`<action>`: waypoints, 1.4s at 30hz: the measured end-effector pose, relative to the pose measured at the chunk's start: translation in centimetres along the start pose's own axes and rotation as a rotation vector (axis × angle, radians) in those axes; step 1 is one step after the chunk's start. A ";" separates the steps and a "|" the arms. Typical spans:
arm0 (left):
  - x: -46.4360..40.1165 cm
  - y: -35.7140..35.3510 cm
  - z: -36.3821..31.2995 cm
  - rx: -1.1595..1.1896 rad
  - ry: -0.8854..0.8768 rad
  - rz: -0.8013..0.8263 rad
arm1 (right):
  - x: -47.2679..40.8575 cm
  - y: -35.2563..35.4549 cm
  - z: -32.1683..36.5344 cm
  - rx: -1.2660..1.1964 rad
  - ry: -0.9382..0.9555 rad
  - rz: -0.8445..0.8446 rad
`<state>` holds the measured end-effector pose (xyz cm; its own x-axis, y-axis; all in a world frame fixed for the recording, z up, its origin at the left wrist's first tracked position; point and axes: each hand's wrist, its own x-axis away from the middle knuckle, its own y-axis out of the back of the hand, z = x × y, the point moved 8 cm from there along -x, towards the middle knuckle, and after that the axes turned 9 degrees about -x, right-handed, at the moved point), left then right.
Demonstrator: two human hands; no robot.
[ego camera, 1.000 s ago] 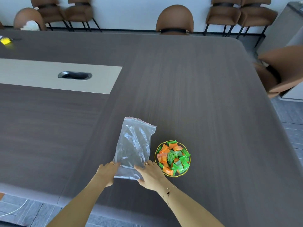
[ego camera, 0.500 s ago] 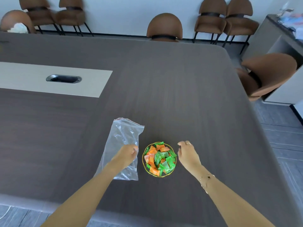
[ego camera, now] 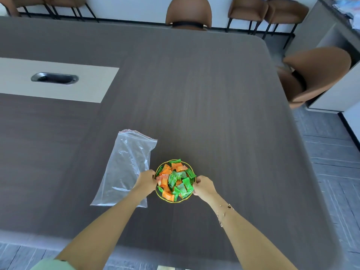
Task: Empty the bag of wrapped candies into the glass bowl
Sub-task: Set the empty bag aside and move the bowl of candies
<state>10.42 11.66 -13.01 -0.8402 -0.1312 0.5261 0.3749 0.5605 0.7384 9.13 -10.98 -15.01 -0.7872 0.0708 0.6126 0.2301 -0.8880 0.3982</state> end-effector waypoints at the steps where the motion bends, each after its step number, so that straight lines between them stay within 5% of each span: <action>1: 0.0 -0.1 0.1 0.033 0.010 -0.001 | 0.0 0.1 0.1 -0.014 -0.012 -0.008; 15: 0.5 1.8 -2.1 0.171 -0.071 0.012 | 0.8 2.5 1.3 -0.170 -0.044 -0.075; 27: -1.8 10.1 -11.7 0.144 -0.262 -0.118 | -0.7 11.0 9.8 -0.281 0.066 -0.236; 42: -19.7 16.5 -24.5 0.163 -0.213 -0.062 | -19.6 20.2 21.3 -0.267 0.112 -0.191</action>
<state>42.78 3.44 -0.82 -0.9294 -0.0044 0.3689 0.2667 0.6831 0.6799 41.40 -20.65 -4.41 -0.8630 0.2102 0.4594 -0.0738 -0.9520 0.2971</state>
